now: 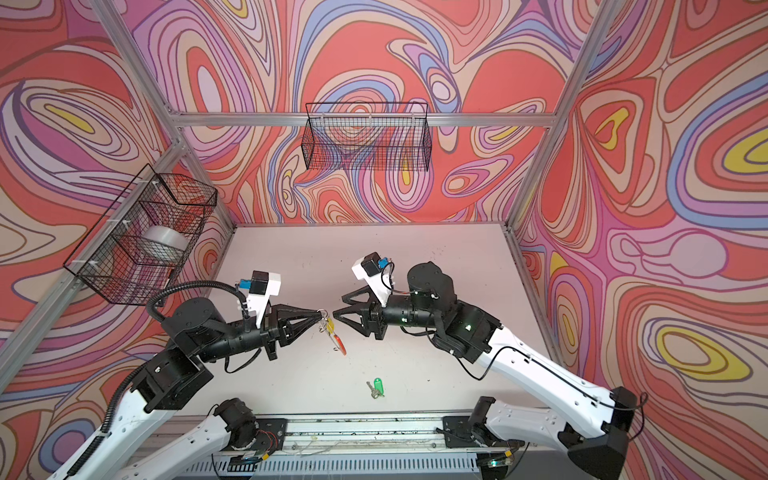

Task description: Remove the keys from the keyring

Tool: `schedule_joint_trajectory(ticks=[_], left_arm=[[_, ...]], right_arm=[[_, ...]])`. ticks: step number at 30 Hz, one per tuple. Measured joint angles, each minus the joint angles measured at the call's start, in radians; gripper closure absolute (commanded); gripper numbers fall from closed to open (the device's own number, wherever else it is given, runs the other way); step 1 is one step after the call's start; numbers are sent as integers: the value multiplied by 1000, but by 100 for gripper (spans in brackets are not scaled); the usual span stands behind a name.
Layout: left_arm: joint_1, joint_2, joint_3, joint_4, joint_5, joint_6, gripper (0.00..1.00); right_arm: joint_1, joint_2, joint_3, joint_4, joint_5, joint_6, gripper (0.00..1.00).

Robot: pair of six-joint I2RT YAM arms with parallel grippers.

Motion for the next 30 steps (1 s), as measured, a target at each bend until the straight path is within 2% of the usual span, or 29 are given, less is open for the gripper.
schedule_joint_trajectory(ticks=[8,16,25,28,30], left_arm=[[0,0,-22,158,40,-30,100],[0,11,-22,196,69,-45,100],[0,11,-22,201,97,-53,100],[0,10,-22,200,100,-53,100],[0,11,-22,199,105,-53,100]], right_arm=[[44,0,-7,-18,-29,-28,45],[92,5,-9,-14,-29,-47,50],[113,14,-4,-14,-6,-69,70],[113,14,-3,-14,-1,-69,69],[113,14,-3,-14,-2,-65,61]])
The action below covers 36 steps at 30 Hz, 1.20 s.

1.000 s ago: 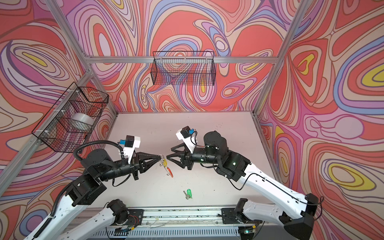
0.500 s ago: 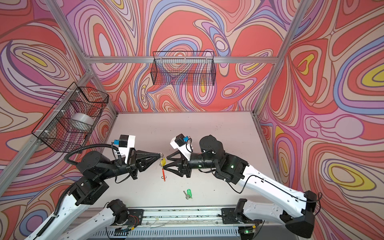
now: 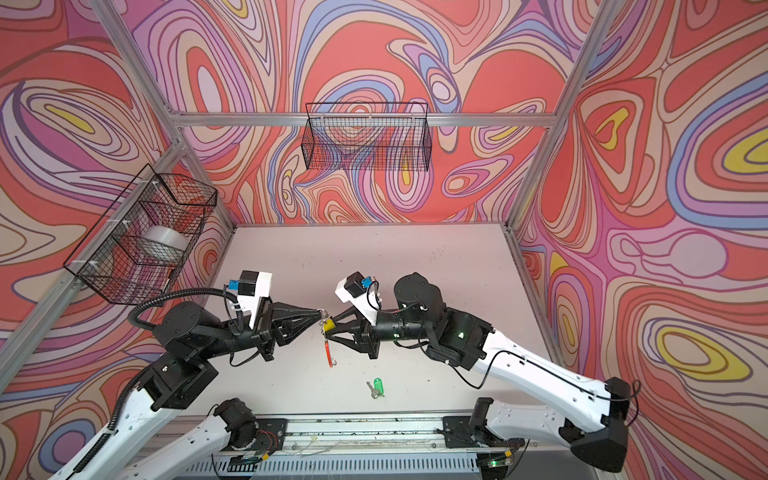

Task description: Remove the keys from the keyring

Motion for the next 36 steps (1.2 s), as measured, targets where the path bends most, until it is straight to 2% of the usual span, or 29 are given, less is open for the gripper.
schedule_joint_trajectory(ticks=[5,11,27,36], left_arm=[[0,0,0,0,18,0,100],[0,1,0,-3,24,0,100],[0,-18,0,-54,-23,20,100],[0,-27,0,-63,-40,27,100]], right_arm=[[0,3,16,0,8,-7,59],[0,10,35,-2,13,-15,73],[0,16,50,-30,19,-11,83],[0,8,50,-38,32,-8,96]])
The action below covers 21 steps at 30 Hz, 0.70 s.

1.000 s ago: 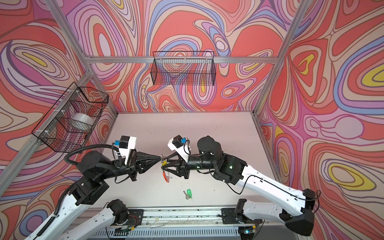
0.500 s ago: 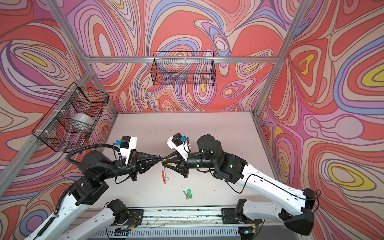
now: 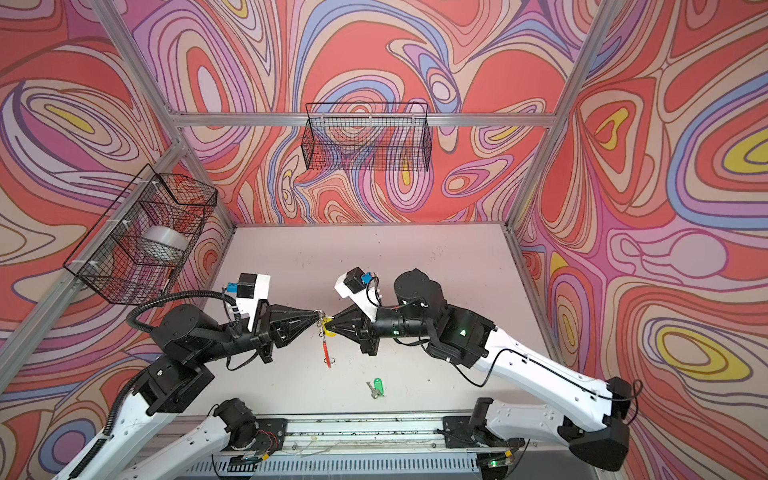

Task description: Remove the keys from the keyring

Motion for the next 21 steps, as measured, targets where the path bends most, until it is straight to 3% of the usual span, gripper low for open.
schedule_joint_trajectory(ticks=[11,21], left_arm=[[0,0,0,-11,0,5,100],[0,0,32,-74,8,38,100]], right_arm=[[0,-8,10,-31,2,-3,100],[0,-2,134,-163,29,-54,100]])
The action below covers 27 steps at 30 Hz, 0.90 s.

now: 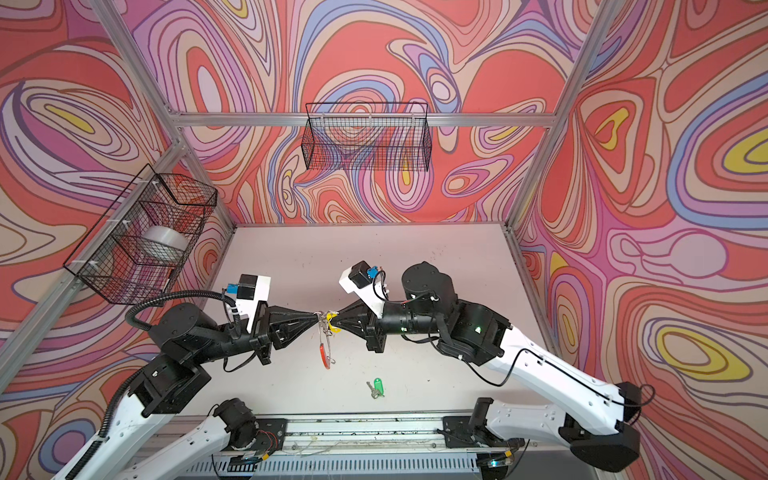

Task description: Remove the keys from the keyring

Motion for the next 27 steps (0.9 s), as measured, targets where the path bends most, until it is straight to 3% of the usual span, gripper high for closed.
schedule_joint_trajectory(ticks=[27], left_arm=[[0,18,34,-98,63,39,100]], right_arm=[[3,103,166,-172,5,-113,100]])
